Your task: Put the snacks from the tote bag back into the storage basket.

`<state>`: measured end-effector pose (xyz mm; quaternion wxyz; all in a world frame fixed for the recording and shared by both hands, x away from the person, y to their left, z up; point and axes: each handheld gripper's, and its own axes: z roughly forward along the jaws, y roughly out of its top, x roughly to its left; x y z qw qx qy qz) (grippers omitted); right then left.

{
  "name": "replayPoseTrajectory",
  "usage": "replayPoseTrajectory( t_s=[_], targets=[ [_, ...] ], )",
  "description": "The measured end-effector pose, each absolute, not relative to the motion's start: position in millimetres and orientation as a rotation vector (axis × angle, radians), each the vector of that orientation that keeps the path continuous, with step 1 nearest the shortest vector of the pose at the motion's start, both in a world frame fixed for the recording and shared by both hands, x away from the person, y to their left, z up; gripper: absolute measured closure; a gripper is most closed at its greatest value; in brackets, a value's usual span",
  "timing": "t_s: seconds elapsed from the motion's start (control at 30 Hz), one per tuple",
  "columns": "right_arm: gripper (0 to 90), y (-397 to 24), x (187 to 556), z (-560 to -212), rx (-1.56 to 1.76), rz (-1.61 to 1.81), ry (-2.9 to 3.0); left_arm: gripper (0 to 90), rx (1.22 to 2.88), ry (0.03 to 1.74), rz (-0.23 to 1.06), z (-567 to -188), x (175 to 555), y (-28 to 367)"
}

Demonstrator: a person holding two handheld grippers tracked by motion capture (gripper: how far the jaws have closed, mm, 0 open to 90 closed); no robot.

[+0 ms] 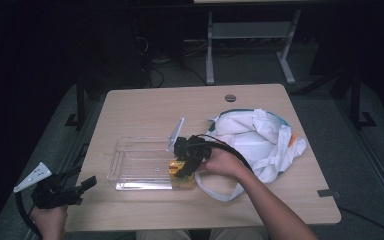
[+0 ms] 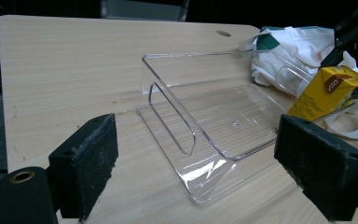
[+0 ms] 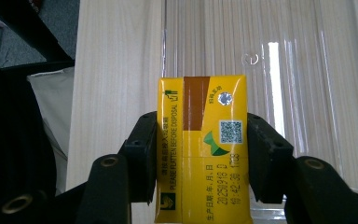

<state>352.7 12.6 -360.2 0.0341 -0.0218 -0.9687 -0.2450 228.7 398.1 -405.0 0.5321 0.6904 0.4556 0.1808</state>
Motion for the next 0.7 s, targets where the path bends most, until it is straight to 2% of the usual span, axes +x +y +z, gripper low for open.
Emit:
replayPoseTrajectory(
  t_s=[0.53, 0.7],
  targets=[
    [48.2, 10.5, 353.3, -363.0, -0.092, -0.784, -2.960, 13.0, 1.652, 1.083, 0.433, -404.8, 228.6, 398.2],
    [44.9, 10.7, 353.3, -364.5, -0.119, -0.766, -2.961, 13.0, 1.651, 1.083, 0.433, -404.8, 228.7, 398.0]
  ],
)
